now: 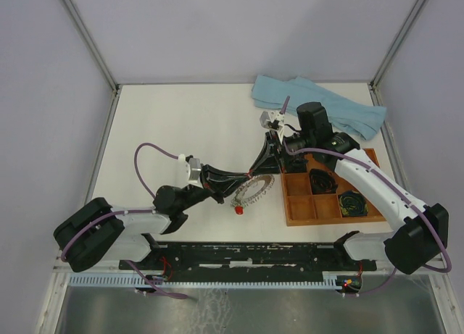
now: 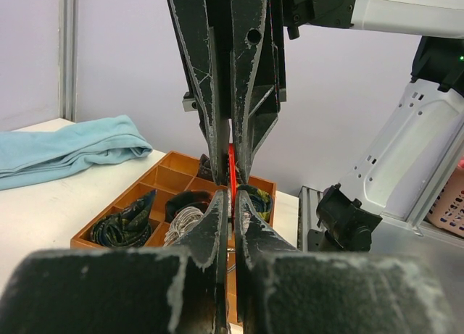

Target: Remove the keys from the keyring

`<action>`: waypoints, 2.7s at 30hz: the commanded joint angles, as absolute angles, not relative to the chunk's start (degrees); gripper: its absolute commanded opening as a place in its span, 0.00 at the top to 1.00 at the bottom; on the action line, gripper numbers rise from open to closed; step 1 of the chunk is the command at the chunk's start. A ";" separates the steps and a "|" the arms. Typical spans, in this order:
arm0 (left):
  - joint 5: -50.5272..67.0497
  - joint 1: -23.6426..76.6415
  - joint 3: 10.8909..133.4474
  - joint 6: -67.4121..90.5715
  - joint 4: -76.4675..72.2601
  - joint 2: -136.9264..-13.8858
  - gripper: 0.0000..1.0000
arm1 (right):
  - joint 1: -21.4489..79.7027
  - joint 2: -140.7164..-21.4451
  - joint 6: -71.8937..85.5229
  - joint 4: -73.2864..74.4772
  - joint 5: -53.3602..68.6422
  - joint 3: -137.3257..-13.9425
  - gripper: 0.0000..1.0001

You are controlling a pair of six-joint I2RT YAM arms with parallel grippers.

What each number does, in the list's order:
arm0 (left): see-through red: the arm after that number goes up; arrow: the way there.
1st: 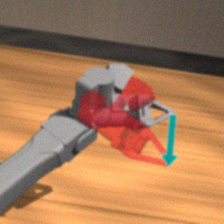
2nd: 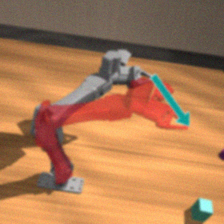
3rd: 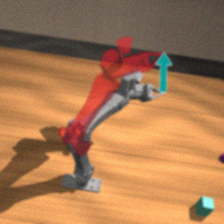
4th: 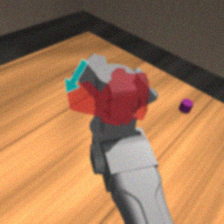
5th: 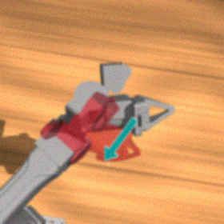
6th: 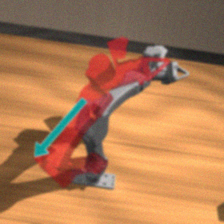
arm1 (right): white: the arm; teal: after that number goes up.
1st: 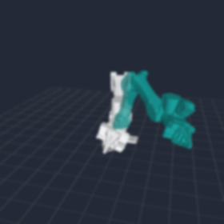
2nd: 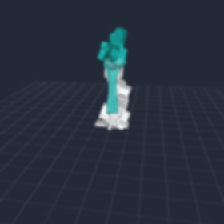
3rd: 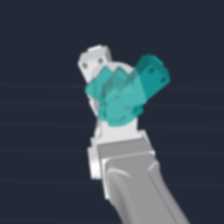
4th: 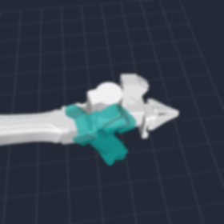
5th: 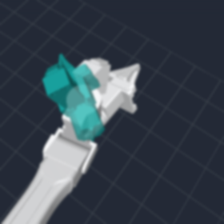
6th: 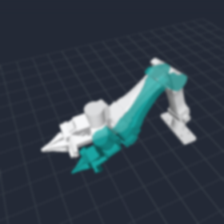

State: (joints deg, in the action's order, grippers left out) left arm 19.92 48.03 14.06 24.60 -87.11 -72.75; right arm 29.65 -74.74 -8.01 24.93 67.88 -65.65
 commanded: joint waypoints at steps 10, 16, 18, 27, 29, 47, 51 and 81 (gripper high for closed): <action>17.78 48.08 15.56 26.14 -99.06 -71.49 0.97 | 30.64 -74.90 -11.96 28.52 69.02 -67.05 0.99; 16.19 48.03 13.08 27.74 -98.15 -70.49 0.76 | 30.53 -74.68 -15.82 33.85 68.36 -69.52 0.99; 15.49 48.03 11.69 27.78 -95.85 -68.77 0.68 | 30.58 -74.70 -17.97 36.52 68.16 -70.54 0.99; 17.18 48.04 11.25 17.76 -61.81 -49.73 0.53 | 30.43 -77.87 -41.31 59.63 67.22 -77.92 0.99; 18.06 48.01 10.79 13.86 -57.85 -46.09 0.52 | 30.43 -78.38 -44.18 62.26 66.62 -78.77 0.99; 25.87 48.09 10.48 8.36 -70.02 -56.17 0.49 | 30.57 -81.13 -62.18 77.29 64.83 -83.60 0.99; 26.37 48.30 11.78 9.74 -74.01 -62.26 0.54 | 30.63 -82.10 -63.92 78.94 64.87 -84.39 0.99; 28.58 49.36 20.73 28.05 -70.64 -73.32 0.50 | 34.04 -83.83 -51.78 71.65 50.68 -86.20 0.99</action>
